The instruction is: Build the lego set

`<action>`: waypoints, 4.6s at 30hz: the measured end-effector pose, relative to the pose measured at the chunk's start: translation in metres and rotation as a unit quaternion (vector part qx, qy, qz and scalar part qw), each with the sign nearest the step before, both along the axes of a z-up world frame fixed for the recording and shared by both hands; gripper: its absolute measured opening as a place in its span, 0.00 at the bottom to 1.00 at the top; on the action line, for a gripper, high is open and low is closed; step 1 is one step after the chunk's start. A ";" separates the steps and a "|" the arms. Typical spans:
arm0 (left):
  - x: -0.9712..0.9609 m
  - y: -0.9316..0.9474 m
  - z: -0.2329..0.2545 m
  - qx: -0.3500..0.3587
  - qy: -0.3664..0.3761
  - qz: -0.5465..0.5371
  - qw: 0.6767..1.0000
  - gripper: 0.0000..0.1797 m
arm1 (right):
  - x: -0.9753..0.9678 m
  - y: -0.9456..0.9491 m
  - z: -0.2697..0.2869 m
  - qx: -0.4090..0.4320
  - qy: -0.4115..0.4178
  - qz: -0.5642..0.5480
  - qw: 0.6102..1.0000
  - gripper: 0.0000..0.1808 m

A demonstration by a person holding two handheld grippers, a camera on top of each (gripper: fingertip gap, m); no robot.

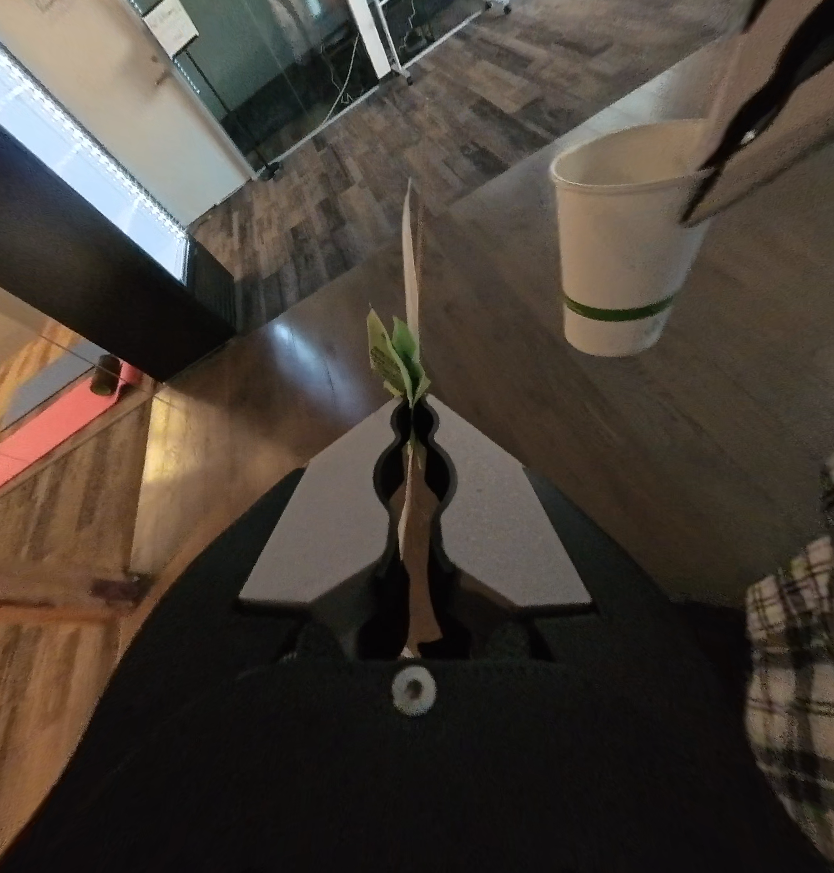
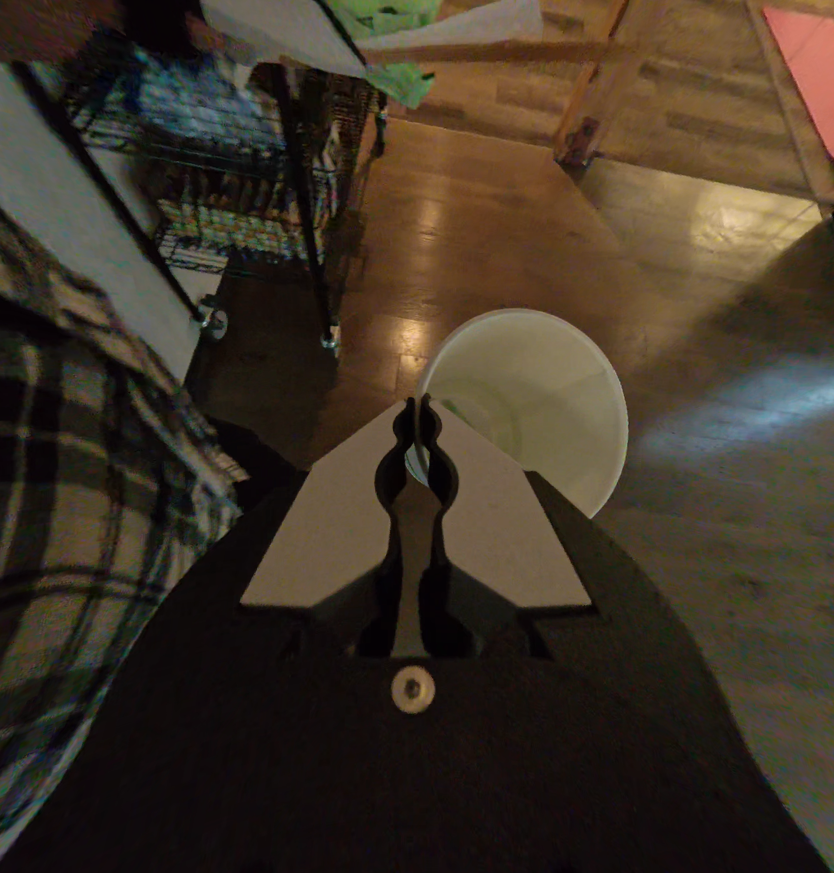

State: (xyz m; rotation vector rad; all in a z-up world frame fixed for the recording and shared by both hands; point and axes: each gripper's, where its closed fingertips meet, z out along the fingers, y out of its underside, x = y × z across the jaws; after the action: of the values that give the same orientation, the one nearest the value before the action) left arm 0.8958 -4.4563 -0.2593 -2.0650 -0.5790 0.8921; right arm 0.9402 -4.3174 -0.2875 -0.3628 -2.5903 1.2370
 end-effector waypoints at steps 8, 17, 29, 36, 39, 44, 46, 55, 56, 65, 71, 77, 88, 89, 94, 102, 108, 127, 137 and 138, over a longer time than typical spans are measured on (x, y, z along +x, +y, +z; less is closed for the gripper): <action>-0.283 -0.101 0.042 0.014 0.028 -0.001 1.000 0.00 | -0.247 -0.084 -0.005 -0.018 -0.060 -0.040 0.997 0.00; -0.576 -0.273 -0.004 -0.003 0.008 0.107 0.994 0.00 | -0.593 -0.216 -0.041 -0.017 -0.059 0.024 0.998 0.00; -0.928 -0.564 0.008 0.007 -0.013 0.251 0.968 0.00 | -1.034 -0.567 0.013 -0.025 0.010 0.224 0.974 0.00; -1.187 -0.743 0.003 0.023 0.002 0.202 0.979 0.00 | -1.247 -0.724 -0.010 -0.026 -0.061 0.147 0.987 0.00; -1.304 -0.801 0.026 0.001 0.013 0.156 0.988 0.00 | -1.335 -0.775 -0.011 -0.015 -0.079 0.112 0.990 0.00; -1.498 -0.874 0.062 0.037 0.056 0.090 0.994 0.00 | -1.499 -0.848 -0.023 0.013 -0.071 0.054 0.996 0.00; -1.583 -0.903 0.074 0.068 0.086 0.072 0.991 0.00 | -1.575 -0.880 -0.034 0.033 -0.056 0.041 0.997 0.00; -1.907 -1.126 0.146 0.087 0.162 0.050 0.982 0.00 | -1.895 -1.186 -0.036 0.028 -0.015 0.143 0.989 0.00; -1.930 -1.160 0.157 0.085 0.167 0.060 0.980 0.00 | -1.919 -1.234 -0.030 0.029 -0.009 0.163 0.986 0.00; -2.006 -1.578 0.170 0.037 0.204 0.251 0.945 0.00 | -2.014 -1.603 0.019 -0.035 0.009 0.316 0.948 0.00; -1.987 -1.864 0.124 0.028 0.132 0.348 0.928 0.00 | -2.075 -1.801 -0.031 0.003 -0.066 0.294 0.954 0.00; -1.951 -2.108 0.101 0.034 0.076 0.450 0.889 0.00 | -2.131 -2.025 -0.061 0.049 -0.095 0.317 0.942 0.00; -1.880 -2.592 0.036 0.061 0.053 0.626 0.776 0.00 | -2.153 -2.570 -0.093 0.054 -0.075 0.479 0.873 0.00; -1.868 -2.634 0.035 0.070 0.049 0.639 0.764 0.00 | -2.142 -2.625 -0.084 0.047 -0.069 0.500 0.862 0.00; -1.780 -2.827 0.059 0.072 0.060 0.717 0.691 0.00 | -2.057 -2.864 -0.032 0.027 -0.067 0.593 0.802 0.00; -1.594 -3.123 -0.001 0.106 0.082 0.784 0.606 0.00 | -1.904 -3.181 -0.059 0.033 -0.055 0.655 0.753 0.00; -1.467 -3.407 -0.017 0.168 0.109 0.795 0.573 0.00 | -1.786 -3.418 -0.074 0.044 -0.098 0.624 0.774 0.00; -1.060 -4.100 -0.166 0.140 -0.198 0.897 0.370 0.00 | -1.336 -4.323 -0.082 -0.093 -0.005 0.740 0.666 0.00; -0.932 -4.267 -0.335 0.211 -0.425 0.828 0.298 0.00 | -1.131 -4.600 -0.221 -0.042 0.016 0.758 0.651 0.00; -0.931 -4.266 -0.360 0.242 -0.454 0.810 0.282 0.07 | -1.115 -4.609 -0.244 -0.020 0.011 0.762 0.647 0.01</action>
State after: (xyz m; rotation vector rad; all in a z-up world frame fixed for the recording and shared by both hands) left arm -0.0352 -8.7222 -0.6192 -0.3593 -3.2807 -0.0123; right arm -0.1750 -8.9267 -0.5313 2.2279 -2.4576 1.4441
